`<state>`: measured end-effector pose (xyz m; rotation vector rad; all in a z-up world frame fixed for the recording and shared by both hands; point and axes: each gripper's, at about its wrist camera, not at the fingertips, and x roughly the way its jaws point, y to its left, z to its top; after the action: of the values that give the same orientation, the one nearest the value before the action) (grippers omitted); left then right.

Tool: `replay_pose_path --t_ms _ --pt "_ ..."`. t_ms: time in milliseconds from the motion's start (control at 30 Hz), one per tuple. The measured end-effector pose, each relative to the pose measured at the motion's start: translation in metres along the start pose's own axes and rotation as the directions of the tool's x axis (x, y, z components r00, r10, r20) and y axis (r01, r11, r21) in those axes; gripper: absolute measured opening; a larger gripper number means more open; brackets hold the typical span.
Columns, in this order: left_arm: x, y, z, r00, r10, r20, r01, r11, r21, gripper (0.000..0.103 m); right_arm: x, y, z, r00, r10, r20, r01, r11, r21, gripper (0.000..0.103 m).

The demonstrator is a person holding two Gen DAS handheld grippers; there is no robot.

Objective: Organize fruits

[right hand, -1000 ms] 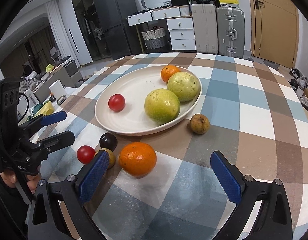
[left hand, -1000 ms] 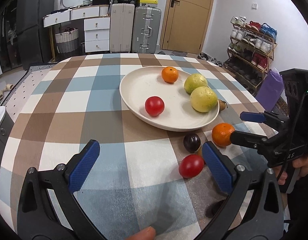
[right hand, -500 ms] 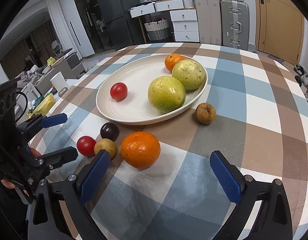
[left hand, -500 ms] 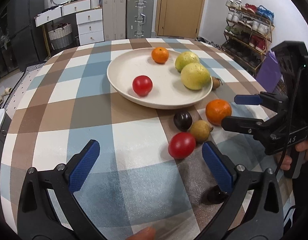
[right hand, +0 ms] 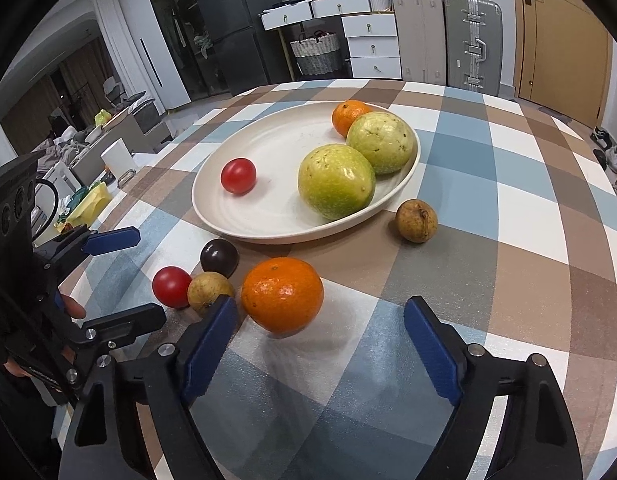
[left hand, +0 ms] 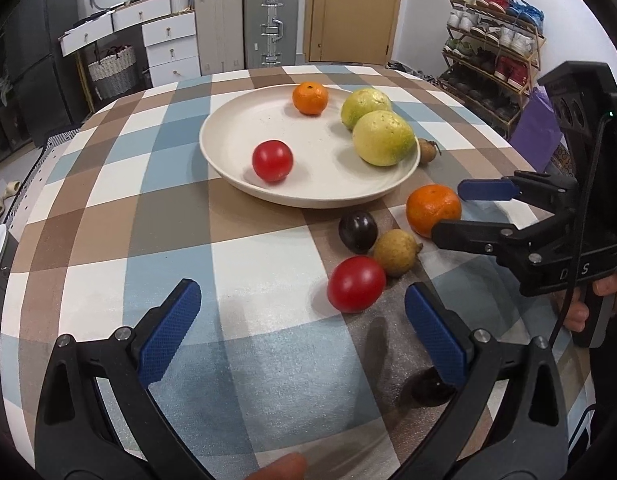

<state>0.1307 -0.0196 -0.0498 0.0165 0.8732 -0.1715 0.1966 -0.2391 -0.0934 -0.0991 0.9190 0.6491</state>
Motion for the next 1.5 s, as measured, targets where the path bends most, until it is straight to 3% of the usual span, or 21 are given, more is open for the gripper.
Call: replay_pose_path --t_ms 100,300,467,767,933,1167,1500 --pt "0.002 -0.005 0.000 1.000 -0.011 -0.009 0.011 1.000 0.025 0.098 0.001 0.003 0.000 1.000 -0.001 -0.002 0.001 1.000 -0.014 0.085" --pt "0.006 -0.010 0.000 0.999 -0.036 -0.032 0.037 0.998 0.048 0.074 0.000 0.004 -0.001 1.000 0.027 0.002 -0.027 1.000 -0.015 0.077" --pt "0.010 -0.013 0.000 0.997 -0.060 -0.050 0.063 0.996 0.063 0.065 -0.001 0.007 -0.001 0.999 0.034 0.004 -0.034 0.999 -0.025 0.073" --pt "0.009 -0.018 -0.001 0.994 -0.096 -0.047 0.100 0.990 0.096 0.045 -0.001 0.007 -0.001 0.999 0.037 0.003 -0.037 0.999 -0.028 0.072" --pt "0.009 -0.019 0.000 0.994 -0.096 -0.044 0.100 0.990 0.102 0.027 -0.001 0.008 -0.001 0.999 0.040 0.006 -0.040 0.999 -0.029 0.072" --pt "0.003 -0.005 0.002 0.992 -0.127 -0.004 0.127 0.991 0.036 0.027 -0.001 0.008 -0.001 0.999 0.040 0.007 -0.040 0.999 -0.031 0.072" --pt "0.002 0.007 0.011 0.987 -0.156 0.035 0.156 0.988 0.002 0.027 0.001 0.011 -0.001 0.999 0.041 0.003 -0.041 0.998 -0.044 0.062"
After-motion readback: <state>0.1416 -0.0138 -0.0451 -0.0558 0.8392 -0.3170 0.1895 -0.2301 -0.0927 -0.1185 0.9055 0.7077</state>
